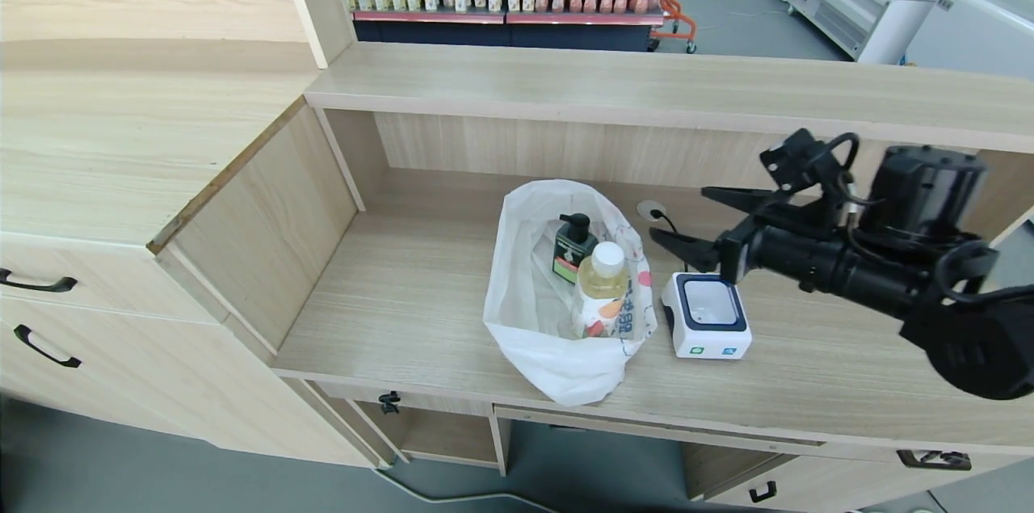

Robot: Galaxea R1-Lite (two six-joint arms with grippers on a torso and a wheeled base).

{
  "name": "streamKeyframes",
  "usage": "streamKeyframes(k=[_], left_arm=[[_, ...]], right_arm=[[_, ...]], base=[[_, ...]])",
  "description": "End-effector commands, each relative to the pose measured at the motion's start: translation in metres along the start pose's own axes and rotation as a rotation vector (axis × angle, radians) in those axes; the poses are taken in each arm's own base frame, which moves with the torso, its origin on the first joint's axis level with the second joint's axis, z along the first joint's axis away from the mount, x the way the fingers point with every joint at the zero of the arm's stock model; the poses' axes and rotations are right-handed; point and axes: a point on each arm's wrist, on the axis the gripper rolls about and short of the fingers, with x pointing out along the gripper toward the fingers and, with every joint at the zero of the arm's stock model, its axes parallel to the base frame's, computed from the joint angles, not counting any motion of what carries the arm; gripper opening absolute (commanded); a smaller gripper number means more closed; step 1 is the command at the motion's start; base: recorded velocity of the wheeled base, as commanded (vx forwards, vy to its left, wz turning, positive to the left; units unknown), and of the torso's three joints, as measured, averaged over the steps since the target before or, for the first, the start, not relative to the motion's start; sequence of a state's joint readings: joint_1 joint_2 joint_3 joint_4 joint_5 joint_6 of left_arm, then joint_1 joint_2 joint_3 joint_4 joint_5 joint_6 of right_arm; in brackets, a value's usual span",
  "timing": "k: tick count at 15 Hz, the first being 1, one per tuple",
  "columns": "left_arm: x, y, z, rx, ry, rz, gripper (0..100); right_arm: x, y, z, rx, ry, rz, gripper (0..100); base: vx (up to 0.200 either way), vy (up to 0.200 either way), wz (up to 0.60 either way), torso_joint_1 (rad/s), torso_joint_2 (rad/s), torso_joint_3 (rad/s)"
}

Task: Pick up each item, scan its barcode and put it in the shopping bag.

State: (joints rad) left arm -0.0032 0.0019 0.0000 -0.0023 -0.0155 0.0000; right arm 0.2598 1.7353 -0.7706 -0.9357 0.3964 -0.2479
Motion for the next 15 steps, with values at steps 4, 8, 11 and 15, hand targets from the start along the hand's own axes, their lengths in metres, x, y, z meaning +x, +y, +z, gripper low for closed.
streamKeyframes(k=[4,8,11,15], left_arm=[[0.000,0.000,0.000,0.000,-0.001,0.000,100],[0.000,0.000,0.000,0.002,-0.001,0.000,100],[0.000,0.000,0.000,0.000,-0.001,0.000,100],[0.000,0.000,0.000,-0.005,-0.001,0.000,100]], right_arm=[[-0.093,-0.004,0.017,0.034,0.007,-0.180,100],[-0.126,-0.014,-0.003,0.091,0.073,-0.309,100],[-0.142,-0.014,-0.009,0.101,0.098,-0.365,100],[-0.175,0.021,-0.015,0.156,0.183,-0.338,100]], base=[[0.100,0.000,0.00,0.000,0.00,0.001],[0.200,0.000,0.00,0.005,0.00,0.005],[0.200,0.000,0.00,0.001,0.00,0.004],[-0.050,0.000,0.00,0.002,0.00,-0.001]])
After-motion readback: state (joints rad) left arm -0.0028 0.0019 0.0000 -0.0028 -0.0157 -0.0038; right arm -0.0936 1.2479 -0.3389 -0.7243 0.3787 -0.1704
